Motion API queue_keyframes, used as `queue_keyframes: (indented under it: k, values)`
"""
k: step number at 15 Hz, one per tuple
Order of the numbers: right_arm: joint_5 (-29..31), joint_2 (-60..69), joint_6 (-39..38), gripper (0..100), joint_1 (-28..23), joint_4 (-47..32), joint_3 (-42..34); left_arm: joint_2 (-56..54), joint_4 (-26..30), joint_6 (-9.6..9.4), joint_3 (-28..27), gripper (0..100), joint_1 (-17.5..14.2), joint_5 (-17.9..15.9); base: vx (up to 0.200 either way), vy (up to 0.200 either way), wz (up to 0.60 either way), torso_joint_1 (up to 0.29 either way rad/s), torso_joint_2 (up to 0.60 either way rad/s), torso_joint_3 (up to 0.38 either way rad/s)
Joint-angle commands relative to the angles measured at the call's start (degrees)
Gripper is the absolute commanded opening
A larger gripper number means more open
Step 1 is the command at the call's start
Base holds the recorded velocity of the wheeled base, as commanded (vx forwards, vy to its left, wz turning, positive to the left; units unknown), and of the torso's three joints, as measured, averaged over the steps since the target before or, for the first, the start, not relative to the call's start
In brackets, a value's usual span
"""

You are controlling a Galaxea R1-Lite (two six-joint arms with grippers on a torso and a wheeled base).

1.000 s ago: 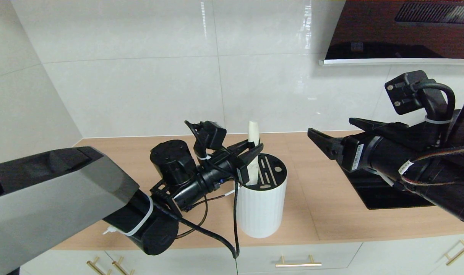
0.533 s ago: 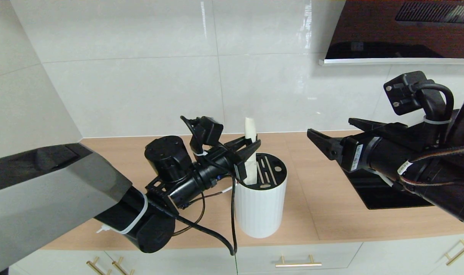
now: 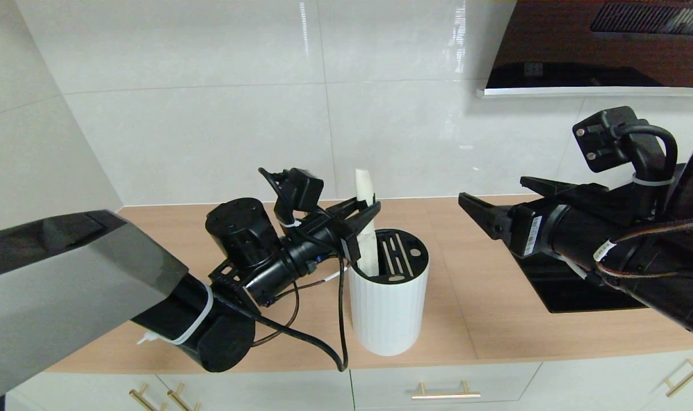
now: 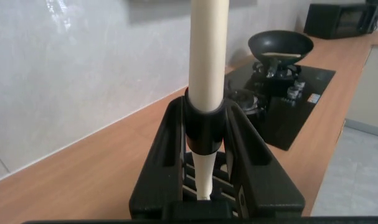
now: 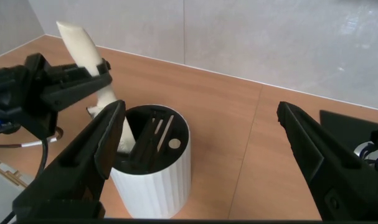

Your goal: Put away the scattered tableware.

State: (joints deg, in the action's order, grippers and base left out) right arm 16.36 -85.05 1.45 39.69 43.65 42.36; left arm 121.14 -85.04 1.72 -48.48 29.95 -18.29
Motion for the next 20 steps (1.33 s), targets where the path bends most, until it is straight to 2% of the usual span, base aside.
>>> queue_keyframes:
  k: [1, 9, 10, 13, 16, 20]
  values:
    - [-0.01, -0.02, 0.04, 100, 0.03, 0.03, 0.00, 1.82, -0.21, -0.31, 0.05, 0, 0.19, 0.00, 0.000, 0.000, 0.00, 0.000, 0.00, 0.000]
    - [-0.01, -0.02, 0.04, 100, 0.03, 0.03, 0.00, 3.32, -1.79, -0.75, 0.49, 0, 2.22, 0.09, 0.000, 0.000, 0.00, 0.000, 0.00, 0.000]
    - [-0.01, -0.02, 0.04, 100, 0.03, 0.03, 0.00, 2.79, -2.23, -0.84, 0.58, 100, 2.66, 0.53, 0.000, 0.000, 0.00, 0.000, 0.00, 0.000]
    - [0.08, -0.02, 0.04, 100, 0.03, 0.03, 0.00, -0.20, -2.76, -0.66, 1.20, 100, 3.36, 1.15, 0.000, 0.000, 0.00, 0.000, 0.00, 0.000]
    - [-0.01, 0.06, 0.04, 100, 0.03, 0.03, 0.00, -6.35, -2.85, 0.13, 4.71, 100, 3.36, 1.06, 0.000, 0.000, 0.00, 0.000, 0.00, 0.000]
    - [-0.01, 0.24, 0.04, 100, 0.03, 0.12, 0.00, -13.65, -2.23, 2.85, 9.72, 100, 3.36, 1.06, 0.000, 0.000, 0.00, 0.000, 0.00, 0.000]
